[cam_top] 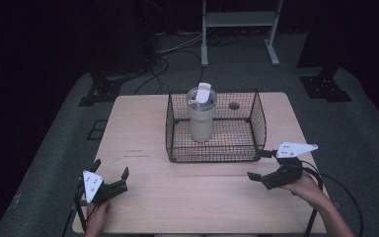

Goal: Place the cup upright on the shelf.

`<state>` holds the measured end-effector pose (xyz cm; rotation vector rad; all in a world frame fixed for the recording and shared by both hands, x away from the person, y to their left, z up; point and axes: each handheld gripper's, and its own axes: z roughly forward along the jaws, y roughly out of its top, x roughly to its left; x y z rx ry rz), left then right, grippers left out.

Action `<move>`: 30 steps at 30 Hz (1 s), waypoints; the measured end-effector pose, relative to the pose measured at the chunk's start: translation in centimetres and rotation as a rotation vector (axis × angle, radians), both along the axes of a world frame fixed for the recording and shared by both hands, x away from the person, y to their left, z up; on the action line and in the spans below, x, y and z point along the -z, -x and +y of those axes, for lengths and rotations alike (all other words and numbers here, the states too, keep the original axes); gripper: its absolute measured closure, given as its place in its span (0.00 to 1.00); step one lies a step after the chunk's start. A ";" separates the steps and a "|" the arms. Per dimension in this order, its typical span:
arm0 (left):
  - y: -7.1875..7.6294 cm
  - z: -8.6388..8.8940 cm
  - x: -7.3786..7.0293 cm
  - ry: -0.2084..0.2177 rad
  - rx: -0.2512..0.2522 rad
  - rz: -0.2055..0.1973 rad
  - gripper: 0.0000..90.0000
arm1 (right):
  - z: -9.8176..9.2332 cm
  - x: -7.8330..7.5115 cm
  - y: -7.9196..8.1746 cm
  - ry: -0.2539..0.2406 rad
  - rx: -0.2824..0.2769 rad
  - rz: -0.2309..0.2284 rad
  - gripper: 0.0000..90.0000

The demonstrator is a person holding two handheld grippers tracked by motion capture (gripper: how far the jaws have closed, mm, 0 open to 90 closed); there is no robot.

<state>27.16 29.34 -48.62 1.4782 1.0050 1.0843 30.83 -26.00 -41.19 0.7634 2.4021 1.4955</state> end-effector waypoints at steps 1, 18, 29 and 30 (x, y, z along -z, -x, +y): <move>0.0 0.0 0.0 0.000 0.000 0.000 0.00 | -0.1 0.2 0.1 -0.003 0.003 0.001 0.10; 0.0 0.0 0.0 -0.002 -0.003 0.001 0.00 | -2.2 2.2 1.9 0.000 0.040 0.022 0.10; 0.0 -0.1 0.0 -0.007 -0.007 0.002 0.00 | -3.1 3.9 3.4 -0.025 0.070 0.043 0.10; 0.0 -0.1 0.0 -0.008 -0.007 0.002 0.00 | -3.2 4.2 3.6 -0.031 0.074 0.043 0.10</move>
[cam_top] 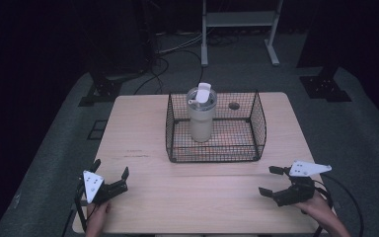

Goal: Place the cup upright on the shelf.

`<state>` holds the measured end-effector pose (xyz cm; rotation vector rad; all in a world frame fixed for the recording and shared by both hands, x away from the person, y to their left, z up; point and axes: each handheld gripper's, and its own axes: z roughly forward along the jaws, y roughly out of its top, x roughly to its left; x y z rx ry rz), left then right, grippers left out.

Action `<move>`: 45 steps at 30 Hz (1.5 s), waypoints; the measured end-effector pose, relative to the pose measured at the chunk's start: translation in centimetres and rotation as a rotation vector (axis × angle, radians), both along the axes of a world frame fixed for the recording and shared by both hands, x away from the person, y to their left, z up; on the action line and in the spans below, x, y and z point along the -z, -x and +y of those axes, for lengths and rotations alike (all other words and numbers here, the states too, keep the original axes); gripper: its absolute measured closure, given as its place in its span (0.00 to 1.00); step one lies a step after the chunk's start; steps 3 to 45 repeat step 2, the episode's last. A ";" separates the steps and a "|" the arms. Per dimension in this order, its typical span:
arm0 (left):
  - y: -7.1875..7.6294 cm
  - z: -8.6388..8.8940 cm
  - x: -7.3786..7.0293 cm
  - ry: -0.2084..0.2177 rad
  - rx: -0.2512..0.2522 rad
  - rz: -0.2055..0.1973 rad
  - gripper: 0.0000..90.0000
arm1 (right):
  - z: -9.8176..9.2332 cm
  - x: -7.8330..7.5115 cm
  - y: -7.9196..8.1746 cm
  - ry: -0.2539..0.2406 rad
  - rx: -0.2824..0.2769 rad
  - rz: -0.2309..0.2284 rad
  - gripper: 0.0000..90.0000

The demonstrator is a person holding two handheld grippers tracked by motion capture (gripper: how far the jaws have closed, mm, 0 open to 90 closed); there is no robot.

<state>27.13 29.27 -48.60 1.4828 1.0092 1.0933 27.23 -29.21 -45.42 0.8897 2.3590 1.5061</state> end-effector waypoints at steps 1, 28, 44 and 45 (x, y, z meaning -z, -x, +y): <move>0.0 0.0 0.0 -0.002 -0.001 0.001 0.00 | 0.0 0.2 0.2 -0.007 0.004 0.005 0.09; 0.0 0.0 0.0 -0.003 -0.001 0.001 0.00 | 0.0 0.4 0.4 -0.008 0.009 0.006 0.10; 0.0 0.0 0.0 -0.003 -0.001 0.001 0.00 | 0.0 0.4 0.4 -0.008 0.009 0.006 0.10; 0.0 0.0 0.0 -0.003 -0.001 0.001 0.00 | 0.0 0.4 0.4 -0.008 0.009 0.006 0.10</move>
